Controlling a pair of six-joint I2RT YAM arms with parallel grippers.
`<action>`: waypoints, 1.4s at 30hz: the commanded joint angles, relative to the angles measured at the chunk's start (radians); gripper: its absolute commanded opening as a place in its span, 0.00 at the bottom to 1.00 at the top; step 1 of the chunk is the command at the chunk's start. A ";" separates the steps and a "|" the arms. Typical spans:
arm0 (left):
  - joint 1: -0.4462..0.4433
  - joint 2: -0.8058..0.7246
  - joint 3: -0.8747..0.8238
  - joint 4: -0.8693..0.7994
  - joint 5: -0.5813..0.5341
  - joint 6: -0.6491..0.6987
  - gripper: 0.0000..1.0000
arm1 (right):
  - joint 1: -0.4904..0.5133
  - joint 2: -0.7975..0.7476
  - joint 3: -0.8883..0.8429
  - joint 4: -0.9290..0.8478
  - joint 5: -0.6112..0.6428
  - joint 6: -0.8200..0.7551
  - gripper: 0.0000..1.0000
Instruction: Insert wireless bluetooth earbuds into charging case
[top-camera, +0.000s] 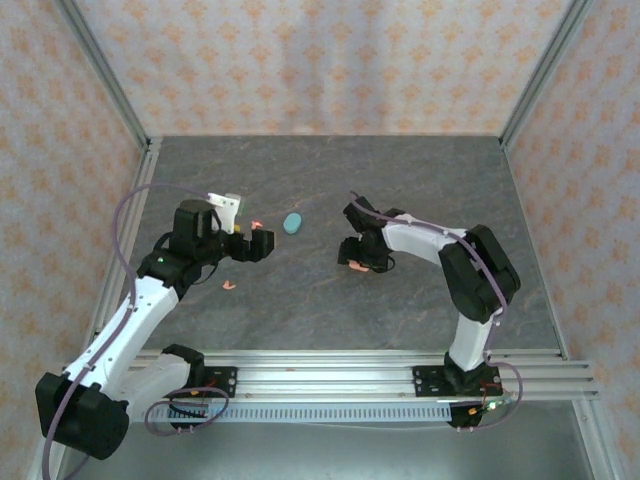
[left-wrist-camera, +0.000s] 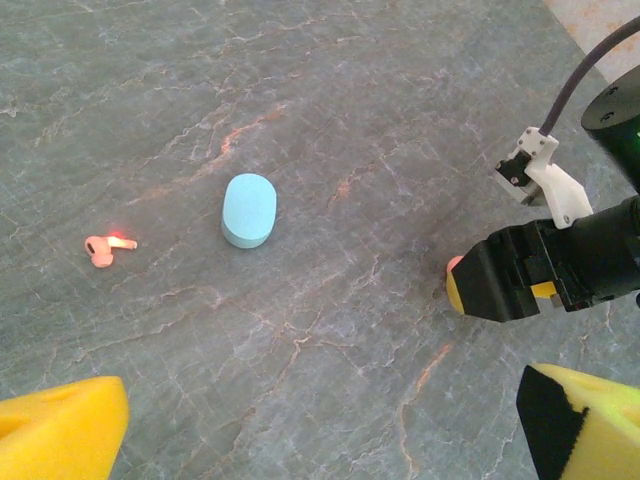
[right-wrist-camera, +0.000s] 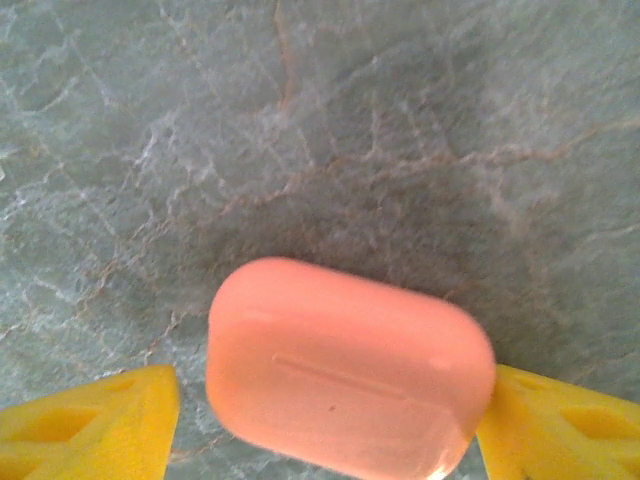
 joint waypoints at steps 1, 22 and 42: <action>0.008 -0.026 -0.013 -0.014 0.020 -0.021 1.00 | 0.014 -0.040 -0.013 -0.055 -0.045 0.080 0.78; 0.008 -0.007 -0.021 0.004 0.035 -0.023 1.00 | -0.008 0.080 0.138 -0.136 0.065 0.124 0.78; 0.008 -0.030 -0.077 0.121 0.124 0.001 0.98 | -0.028 0.071 0.121 -0.098 0.068 0.075 0.52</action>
